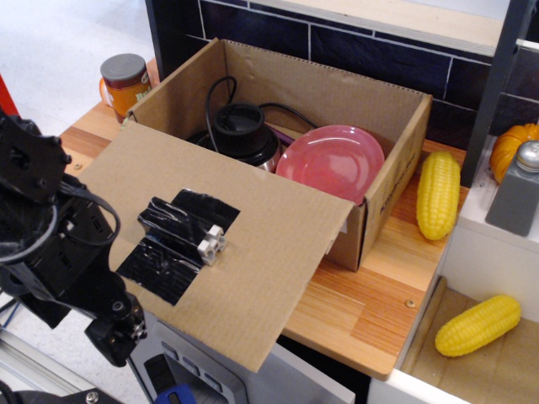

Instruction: Close brown1fbox flap

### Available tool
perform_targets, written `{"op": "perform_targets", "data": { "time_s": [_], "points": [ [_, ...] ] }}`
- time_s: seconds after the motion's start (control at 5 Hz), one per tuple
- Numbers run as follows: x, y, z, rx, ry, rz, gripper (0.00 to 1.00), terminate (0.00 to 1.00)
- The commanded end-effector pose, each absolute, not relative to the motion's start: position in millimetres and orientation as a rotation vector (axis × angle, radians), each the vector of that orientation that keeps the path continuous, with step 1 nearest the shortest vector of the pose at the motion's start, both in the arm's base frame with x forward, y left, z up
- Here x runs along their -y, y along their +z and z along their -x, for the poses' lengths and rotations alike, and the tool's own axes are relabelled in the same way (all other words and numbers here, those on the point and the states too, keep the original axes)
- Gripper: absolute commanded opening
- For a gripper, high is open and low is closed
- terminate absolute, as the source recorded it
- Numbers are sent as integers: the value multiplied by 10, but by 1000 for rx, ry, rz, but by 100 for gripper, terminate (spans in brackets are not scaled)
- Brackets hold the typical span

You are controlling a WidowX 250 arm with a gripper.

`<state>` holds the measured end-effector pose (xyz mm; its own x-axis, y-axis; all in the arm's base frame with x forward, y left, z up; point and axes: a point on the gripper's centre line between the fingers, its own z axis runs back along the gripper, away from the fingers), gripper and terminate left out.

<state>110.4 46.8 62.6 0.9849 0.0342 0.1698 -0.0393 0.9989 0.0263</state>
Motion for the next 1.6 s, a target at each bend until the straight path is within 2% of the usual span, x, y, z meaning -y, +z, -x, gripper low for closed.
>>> {"op": "perform_targets", "data": {
  "time_s": [0.0, 0.2, 0.6, 1.0, 1.4],
  "points": [
    [-558, 523, -1147, 199, 27, -11, 100, 0],
    [-568, 479, -1131, 230, 22, -20, 100, 0],
    [-660, 371, -1156, 398, -32, -9, 100, 0],
    [-624, 523, -1279, 530, -87, -69, 100, 0],
    [-630, 856, -1312, 587, -118, -127, 100, 0]
  ]
}}
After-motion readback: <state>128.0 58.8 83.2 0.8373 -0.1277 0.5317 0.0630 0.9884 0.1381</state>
